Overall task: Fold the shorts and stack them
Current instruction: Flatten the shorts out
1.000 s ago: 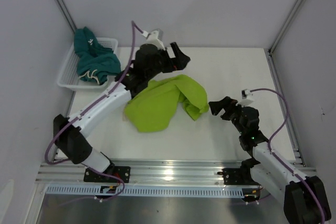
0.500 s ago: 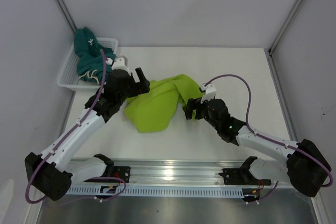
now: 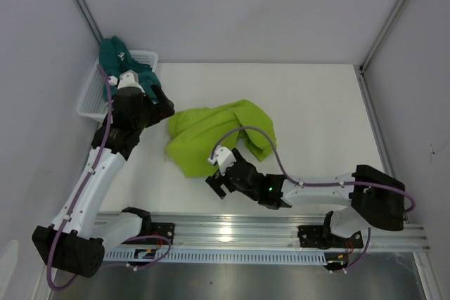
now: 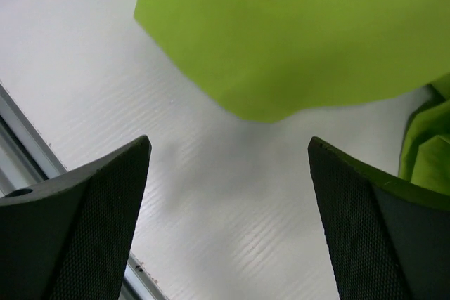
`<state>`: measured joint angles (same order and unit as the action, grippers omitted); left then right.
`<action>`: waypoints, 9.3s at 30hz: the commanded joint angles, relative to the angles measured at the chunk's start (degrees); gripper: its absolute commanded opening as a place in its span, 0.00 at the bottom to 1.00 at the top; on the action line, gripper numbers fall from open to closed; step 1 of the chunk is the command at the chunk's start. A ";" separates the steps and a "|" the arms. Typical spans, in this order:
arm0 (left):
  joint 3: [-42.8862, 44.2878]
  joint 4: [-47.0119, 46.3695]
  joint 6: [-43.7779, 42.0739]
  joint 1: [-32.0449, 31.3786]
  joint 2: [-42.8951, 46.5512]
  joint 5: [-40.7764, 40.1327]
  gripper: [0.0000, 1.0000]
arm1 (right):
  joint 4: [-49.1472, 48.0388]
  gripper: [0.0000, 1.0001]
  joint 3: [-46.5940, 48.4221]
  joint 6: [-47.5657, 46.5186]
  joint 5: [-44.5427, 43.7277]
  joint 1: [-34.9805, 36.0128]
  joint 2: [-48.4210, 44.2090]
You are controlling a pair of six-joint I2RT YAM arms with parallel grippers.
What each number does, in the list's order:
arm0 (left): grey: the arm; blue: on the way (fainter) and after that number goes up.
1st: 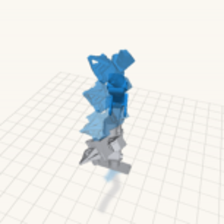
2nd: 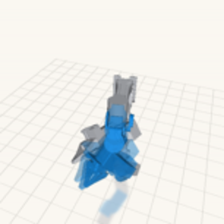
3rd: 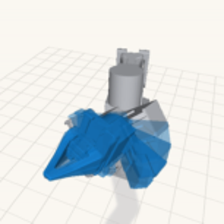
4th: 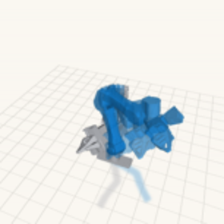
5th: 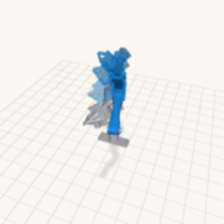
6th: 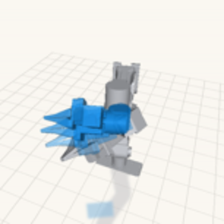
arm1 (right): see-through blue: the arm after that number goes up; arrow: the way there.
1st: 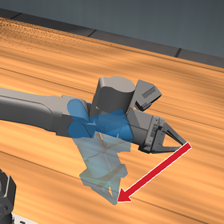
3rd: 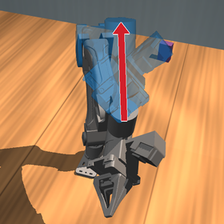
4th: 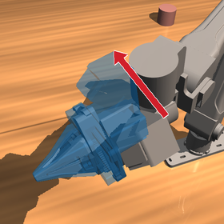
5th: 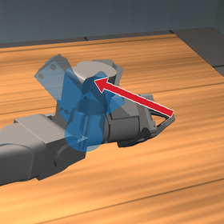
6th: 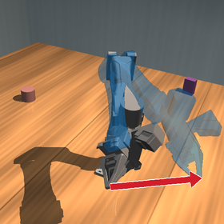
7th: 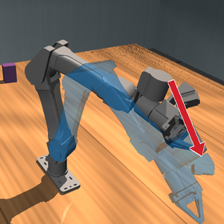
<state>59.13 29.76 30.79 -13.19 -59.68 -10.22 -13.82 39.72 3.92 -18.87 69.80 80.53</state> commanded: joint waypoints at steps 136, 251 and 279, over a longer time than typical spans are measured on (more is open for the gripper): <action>-43.49 -96.01 23.97 -7.38 -24.85 14.96 0.05 | -1.73 0.01 13.54 33.69 35.48 -62.24 6.83; -31.71 -13.85 12.63 2.47 17.93 3.01 0.96 | -5.08 0.52 9.84 56.19 30.31 -67.43 26.87; -32.15 -12.80 12.54 2.47 17.49 2.48 0.96 | 17.96 0.19 27.34 58.48 9.91 -60.92 34.78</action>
<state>27.29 17.32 43.51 -10.37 -42.35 -7.35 -3.25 66.11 63.31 -4.23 8.38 113.97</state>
